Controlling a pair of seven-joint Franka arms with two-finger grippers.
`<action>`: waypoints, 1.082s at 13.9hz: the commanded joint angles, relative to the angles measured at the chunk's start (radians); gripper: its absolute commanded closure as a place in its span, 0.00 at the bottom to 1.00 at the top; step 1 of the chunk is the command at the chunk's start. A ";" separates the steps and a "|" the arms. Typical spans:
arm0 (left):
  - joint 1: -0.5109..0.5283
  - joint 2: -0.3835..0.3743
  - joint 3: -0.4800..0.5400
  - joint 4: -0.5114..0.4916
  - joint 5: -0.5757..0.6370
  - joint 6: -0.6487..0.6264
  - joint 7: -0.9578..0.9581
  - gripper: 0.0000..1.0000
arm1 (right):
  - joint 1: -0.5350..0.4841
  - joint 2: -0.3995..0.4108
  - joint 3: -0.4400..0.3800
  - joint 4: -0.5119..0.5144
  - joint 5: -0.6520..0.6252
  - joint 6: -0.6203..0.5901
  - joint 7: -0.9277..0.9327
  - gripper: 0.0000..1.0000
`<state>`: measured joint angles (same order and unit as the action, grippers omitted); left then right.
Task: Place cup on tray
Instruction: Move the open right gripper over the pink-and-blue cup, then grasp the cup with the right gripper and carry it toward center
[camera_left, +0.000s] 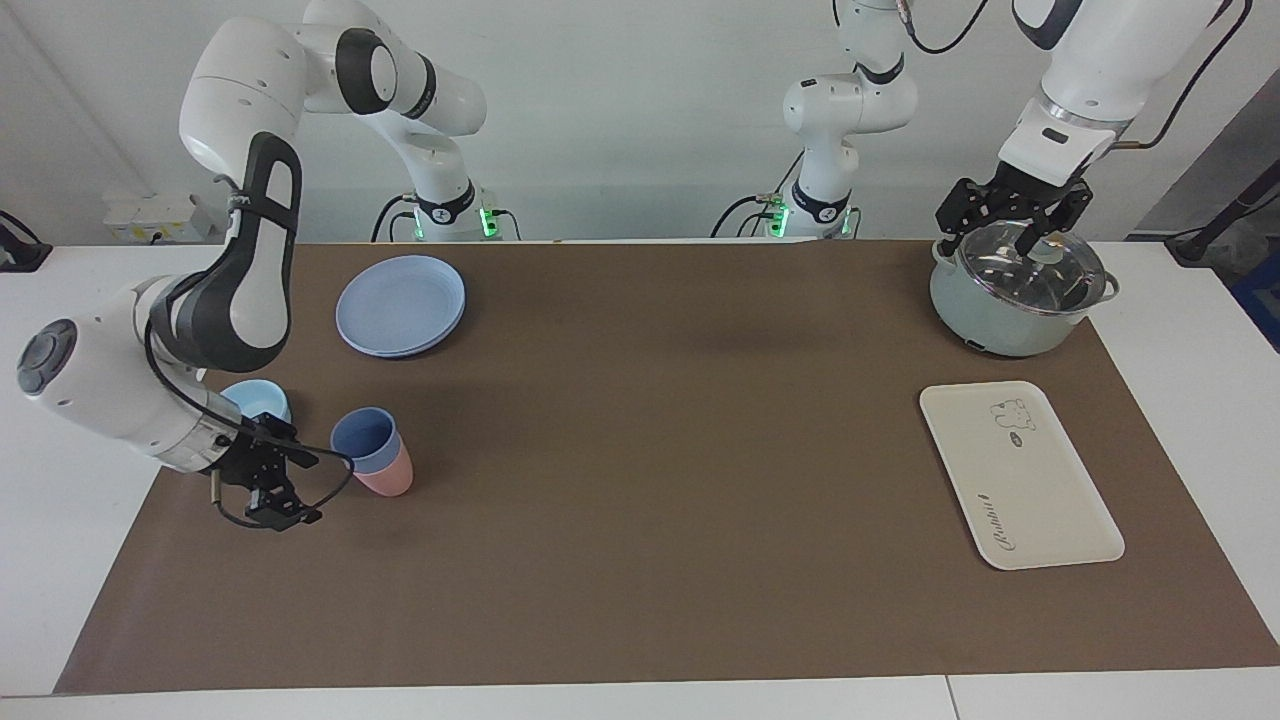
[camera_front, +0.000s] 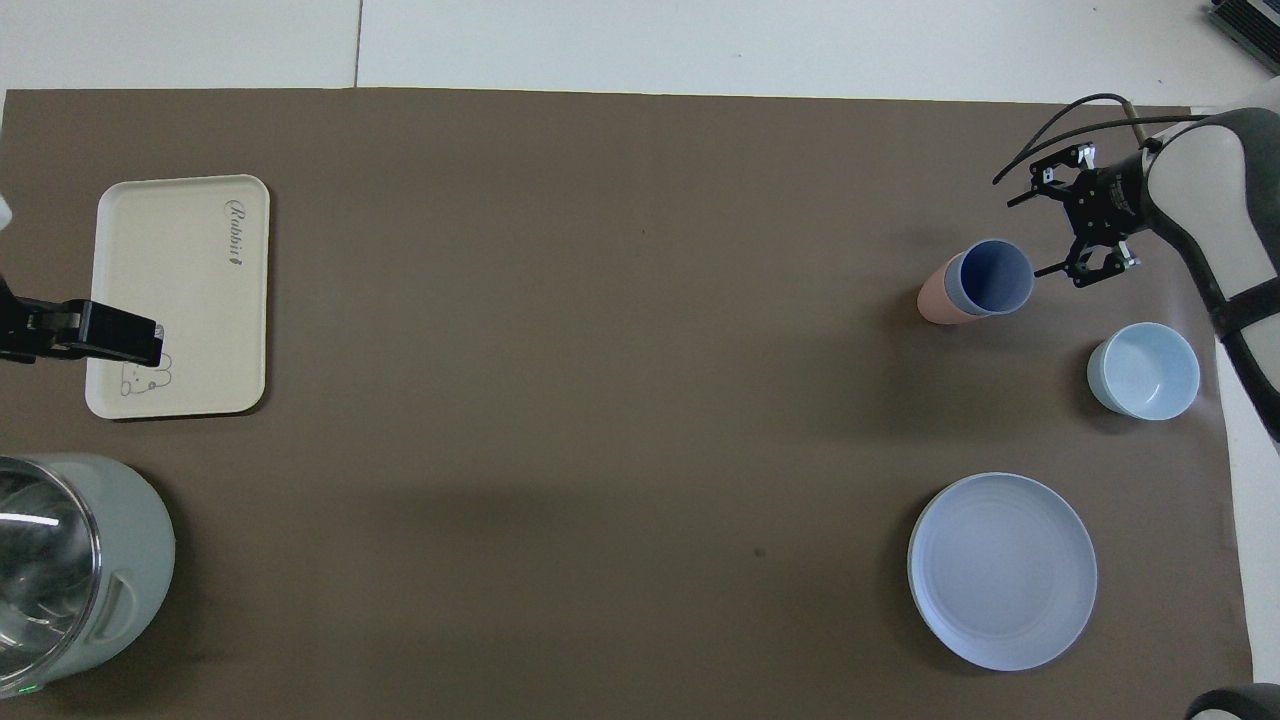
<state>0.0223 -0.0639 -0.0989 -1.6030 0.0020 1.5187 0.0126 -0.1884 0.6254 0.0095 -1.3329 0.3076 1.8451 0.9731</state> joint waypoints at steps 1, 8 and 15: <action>0.011 -0.002 -0.004 -0.002 -0.011 -0.011 0.006 0.00 | -0.009 -0.036 0.010 -0.116 0.088 0.029 0.013 0.07; 0.010 -0.002 -0.004 -0.002 -0.011 -0.011 0.006 0.00 | -0.014 -0.082 0.014 -0.242 0.203 0.045 0.004 0.07; 0.010 -0.002 -0.004 -0.002 -0.013 -0.011 0.006 0.00 | 0.030 -0.165 0.027 -0.357 0.341 0.045 -0.040 1.00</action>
<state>0.0223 -0.0639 -0.0989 -1.6030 0.0020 1.5187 0.0126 -0.1796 0.5421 0.0336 -1.5870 0.5834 1.8679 0.9666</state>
